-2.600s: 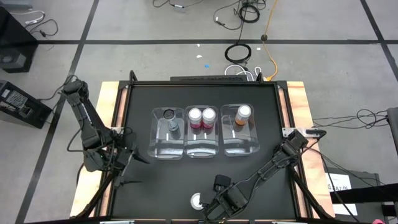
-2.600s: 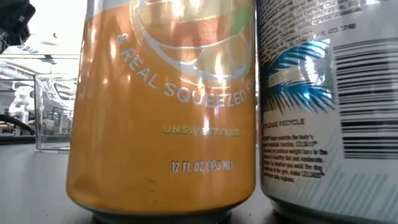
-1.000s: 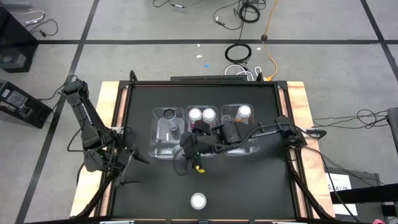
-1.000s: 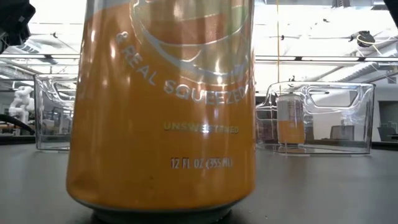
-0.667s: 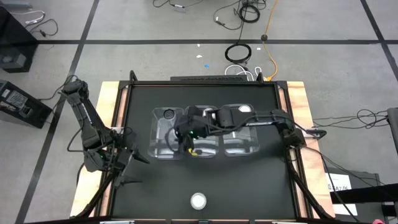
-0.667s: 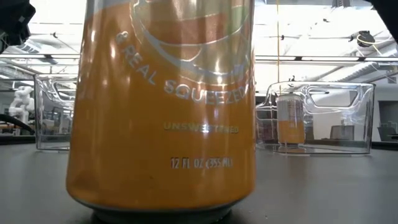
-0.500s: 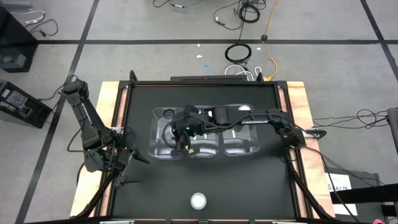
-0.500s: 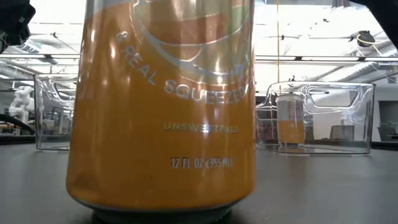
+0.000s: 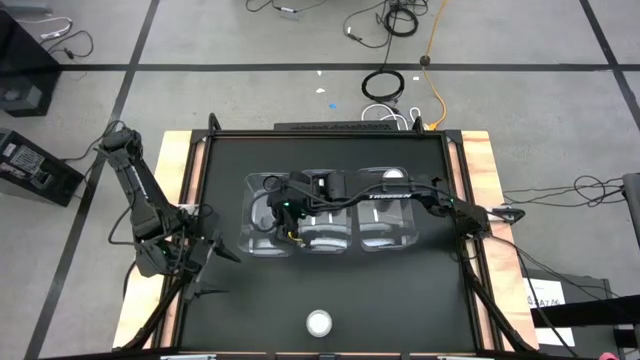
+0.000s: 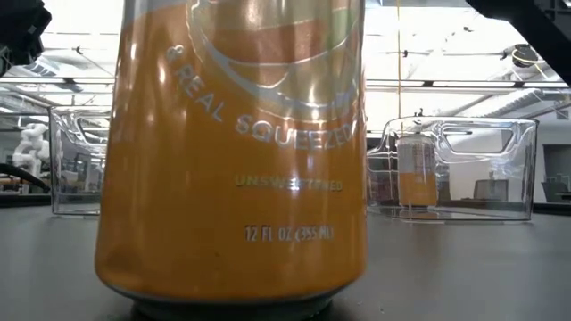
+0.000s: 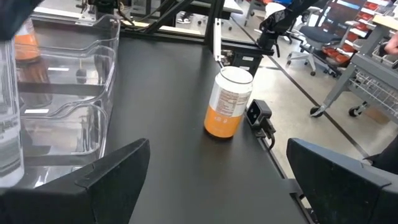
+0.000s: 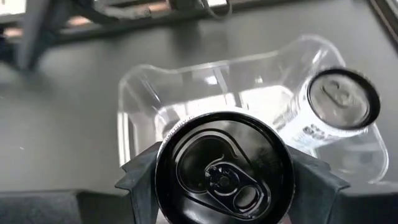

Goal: Sort soda cans
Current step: Put the blue soda can into the left transparent bin, then put the orange soda can into the right transparent bin

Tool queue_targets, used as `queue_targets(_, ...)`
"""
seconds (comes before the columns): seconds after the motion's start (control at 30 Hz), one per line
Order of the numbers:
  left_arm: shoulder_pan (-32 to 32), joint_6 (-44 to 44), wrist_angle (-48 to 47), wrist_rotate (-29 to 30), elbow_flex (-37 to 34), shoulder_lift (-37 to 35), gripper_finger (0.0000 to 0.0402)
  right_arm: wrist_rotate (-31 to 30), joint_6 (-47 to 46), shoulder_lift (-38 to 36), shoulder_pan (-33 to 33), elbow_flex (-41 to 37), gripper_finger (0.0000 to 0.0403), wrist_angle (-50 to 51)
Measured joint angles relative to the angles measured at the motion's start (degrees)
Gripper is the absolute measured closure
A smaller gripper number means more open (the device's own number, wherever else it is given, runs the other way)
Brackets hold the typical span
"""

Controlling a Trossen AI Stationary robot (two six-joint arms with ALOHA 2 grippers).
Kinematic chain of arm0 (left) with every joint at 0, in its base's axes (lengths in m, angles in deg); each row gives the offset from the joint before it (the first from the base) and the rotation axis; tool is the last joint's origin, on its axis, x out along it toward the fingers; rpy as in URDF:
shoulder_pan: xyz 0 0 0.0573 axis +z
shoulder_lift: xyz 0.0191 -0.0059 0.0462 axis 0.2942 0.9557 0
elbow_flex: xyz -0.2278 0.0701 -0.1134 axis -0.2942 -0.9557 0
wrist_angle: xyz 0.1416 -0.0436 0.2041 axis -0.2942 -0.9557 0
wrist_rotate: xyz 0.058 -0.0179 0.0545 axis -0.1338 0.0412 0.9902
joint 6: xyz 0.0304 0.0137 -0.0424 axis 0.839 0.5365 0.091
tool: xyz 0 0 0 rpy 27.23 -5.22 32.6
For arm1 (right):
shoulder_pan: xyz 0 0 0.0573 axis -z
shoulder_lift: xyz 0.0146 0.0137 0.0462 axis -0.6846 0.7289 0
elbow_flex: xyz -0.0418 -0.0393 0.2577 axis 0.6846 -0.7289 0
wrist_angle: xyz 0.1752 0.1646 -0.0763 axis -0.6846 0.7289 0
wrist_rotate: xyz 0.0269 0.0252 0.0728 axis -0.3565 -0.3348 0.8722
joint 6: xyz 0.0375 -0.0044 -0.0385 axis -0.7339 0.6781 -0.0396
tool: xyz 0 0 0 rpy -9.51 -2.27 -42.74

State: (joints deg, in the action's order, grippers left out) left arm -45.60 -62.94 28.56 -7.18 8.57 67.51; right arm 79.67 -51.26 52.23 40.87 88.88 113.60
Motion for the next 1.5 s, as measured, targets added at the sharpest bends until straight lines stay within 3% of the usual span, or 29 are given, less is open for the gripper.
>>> queue_targets(0.6, 0.0, 0.0, 0.1, 0.1, 0.0, 0.0, 0.0015, -0.4, 0.0, 4.9, 1.9, 0.1, 0.016, 5.2)
queue_targets(0.9, 0.0, 0.0, 0.1, 0.1, 0.0, 0.0, 0.0015, -0.2, 0.2, 5.0, 2.0, 0.1, 0.0099, 4.5)
queue_targets(1.27, 0.0, 0.0, 0.1, 0.1, 0.0, 0.0, 0.0015, 0.1, 1.5, 4.9, 2.0, 0.1, 0.0103, 2.6)
queue_targets(1.5, 0.0, 0.3, 0.1, 0.1, 0.0, 0.0, 0.0015, 0.0, 1.5, 1.2, 2.0, 0.1, 0.0103, 4.6)
